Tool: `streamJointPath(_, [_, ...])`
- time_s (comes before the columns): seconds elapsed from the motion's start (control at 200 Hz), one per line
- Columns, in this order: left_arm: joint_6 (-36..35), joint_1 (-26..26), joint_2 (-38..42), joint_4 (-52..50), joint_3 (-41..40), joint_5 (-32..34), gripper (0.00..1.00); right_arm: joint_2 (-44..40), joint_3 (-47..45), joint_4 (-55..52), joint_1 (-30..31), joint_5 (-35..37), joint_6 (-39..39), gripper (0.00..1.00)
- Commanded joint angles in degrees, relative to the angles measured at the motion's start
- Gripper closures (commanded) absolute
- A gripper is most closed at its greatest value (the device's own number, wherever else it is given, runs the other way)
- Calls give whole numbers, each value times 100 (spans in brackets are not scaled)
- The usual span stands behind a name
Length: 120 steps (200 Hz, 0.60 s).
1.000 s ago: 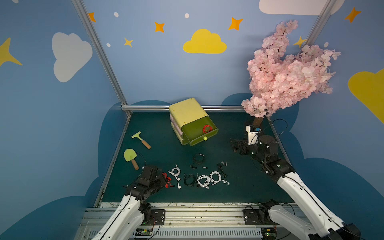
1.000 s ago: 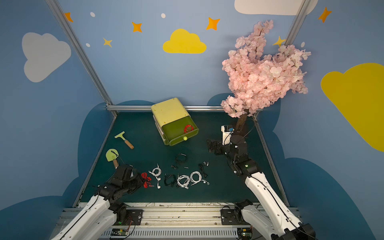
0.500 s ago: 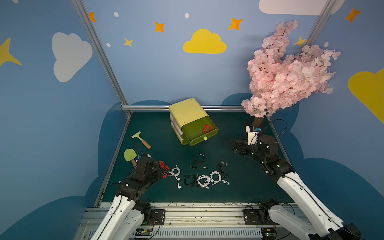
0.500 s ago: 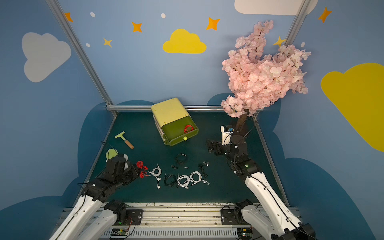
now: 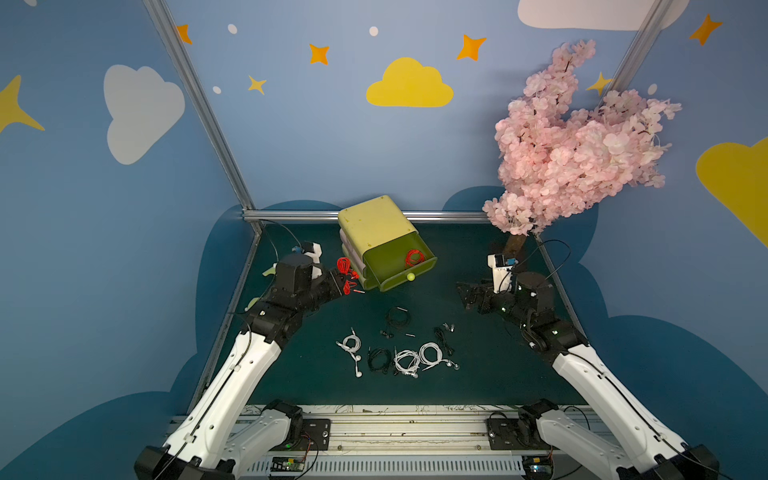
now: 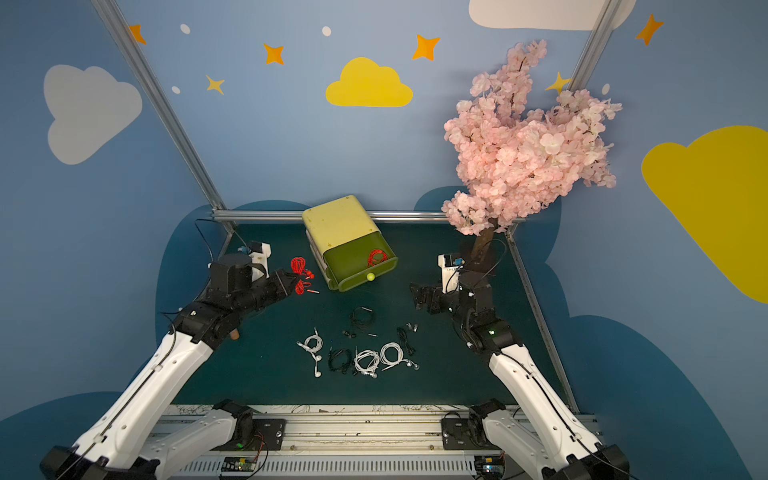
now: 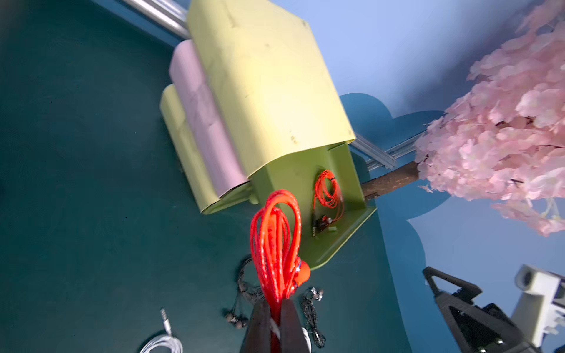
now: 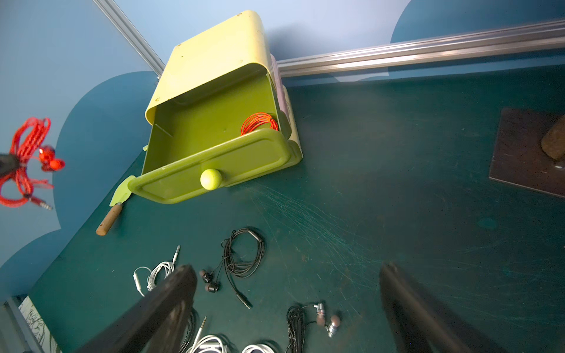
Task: Place the wired earphones into the drawer by color
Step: Place the wired earphones in the drawer.
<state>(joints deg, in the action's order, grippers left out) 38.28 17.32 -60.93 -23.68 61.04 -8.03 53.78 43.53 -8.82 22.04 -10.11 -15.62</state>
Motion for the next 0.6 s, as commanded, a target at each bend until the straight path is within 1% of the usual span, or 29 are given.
streamJointPath(0.0, [-271,25,-508,725,439,-441,97,78,-64,108,-7,-231,2,2])
streamJointPath(0.155, [-438,194,-1362,1083,1044,-470,97,115,-96,88,-7,-351,-11,2])
streamJointPath(0.25, [-605,349,-1772,1214,1333,-300,97,115,-142,100,-7,-318,-44,2])
streamJointPath(0.421, [-883,635,-2490,1199,1869,-165,97,58,-212,117,-7,-292,-86,2])
streamJointPath(0.596, [-1179,915,-3081,1005,2299,153,97,-23,-270,109,-7,-264,-100,2])
